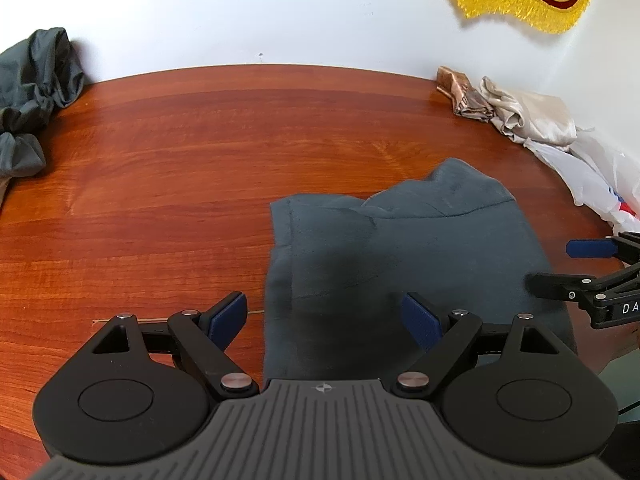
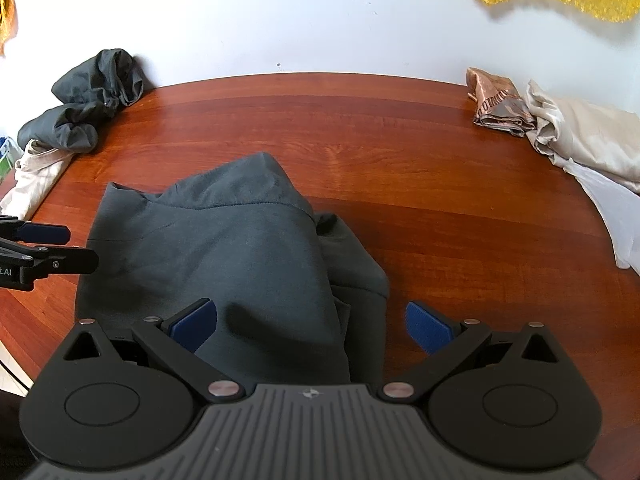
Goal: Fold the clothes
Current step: 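Lower both open tools onto the folded jacket bundle, then close both tools on the folded jacket bundle, then lift the folded jacket with both tools and carry it toward the cream clothes pile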
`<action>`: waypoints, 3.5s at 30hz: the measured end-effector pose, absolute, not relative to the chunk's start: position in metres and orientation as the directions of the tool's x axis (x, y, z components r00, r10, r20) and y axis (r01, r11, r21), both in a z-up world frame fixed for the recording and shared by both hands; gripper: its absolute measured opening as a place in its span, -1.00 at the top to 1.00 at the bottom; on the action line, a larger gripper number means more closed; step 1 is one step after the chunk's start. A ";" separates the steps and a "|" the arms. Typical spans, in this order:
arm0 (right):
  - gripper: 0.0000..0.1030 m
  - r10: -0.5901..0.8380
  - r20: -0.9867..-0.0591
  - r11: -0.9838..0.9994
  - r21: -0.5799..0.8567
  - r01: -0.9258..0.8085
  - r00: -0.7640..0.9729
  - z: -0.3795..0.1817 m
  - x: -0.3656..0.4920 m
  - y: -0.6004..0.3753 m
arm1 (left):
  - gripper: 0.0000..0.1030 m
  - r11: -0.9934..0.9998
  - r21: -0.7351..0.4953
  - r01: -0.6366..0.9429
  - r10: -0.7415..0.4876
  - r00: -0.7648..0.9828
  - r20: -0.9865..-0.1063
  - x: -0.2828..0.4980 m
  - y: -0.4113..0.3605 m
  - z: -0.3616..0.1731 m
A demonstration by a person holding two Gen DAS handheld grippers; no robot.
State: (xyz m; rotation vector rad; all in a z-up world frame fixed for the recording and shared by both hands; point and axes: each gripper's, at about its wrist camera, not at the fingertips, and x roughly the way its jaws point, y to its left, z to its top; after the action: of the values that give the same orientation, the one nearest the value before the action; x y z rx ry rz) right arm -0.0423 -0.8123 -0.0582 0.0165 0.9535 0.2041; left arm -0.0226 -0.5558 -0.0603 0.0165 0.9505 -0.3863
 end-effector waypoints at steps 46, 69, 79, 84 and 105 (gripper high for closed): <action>-0.99 0.313 -0.880 0.949 0.271 -0.163 0.358 -0.132 0.033 -0.839 | -0.90 0.838 -0.442 0.320 -0.521 0.230 -0.822 0.073 -0.543 -0.151; -1.00 0.484 -0.825 0.874 0.474 -0.109 0.292 -0.169 0.048 -0.856 | -0.79 0.820 -0.417 0.391 -0.514 0.183 -0.838 0.065 -0.570 -0.159; -0.64 0.521 -0.792 0.851 0.511 -0.122 0.318 -0.164 0.045 -0.854 | 0.12 0.840 -0.335 0.428 -0.479 0.294 -0.827 0.039 -0.585 -0.138; -0.19 0.532 -0.773 0.844 0.517 -0.142 0.346 -0.151 0.034 -0.854 | 0.31 0.853 -0.306 0.422 -0.464 0.345 -0.816 0.027 -0.591 -0.127; 0.11 0.464 -0.696 0.885 0.398 -0.242 0.548 -0.044 0.019 -0.913 | 0.38 0.872 -0.254 0.418 -0.463 0.538 -0.704 0.010 -0.662 -0.052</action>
State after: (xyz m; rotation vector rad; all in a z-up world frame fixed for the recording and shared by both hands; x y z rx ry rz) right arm 0.0191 -0.9125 -0.0439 0.2691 0.8989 0.4239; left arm 0.0098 -0.6620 -0.0522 -0.0578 0.8549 -0.5243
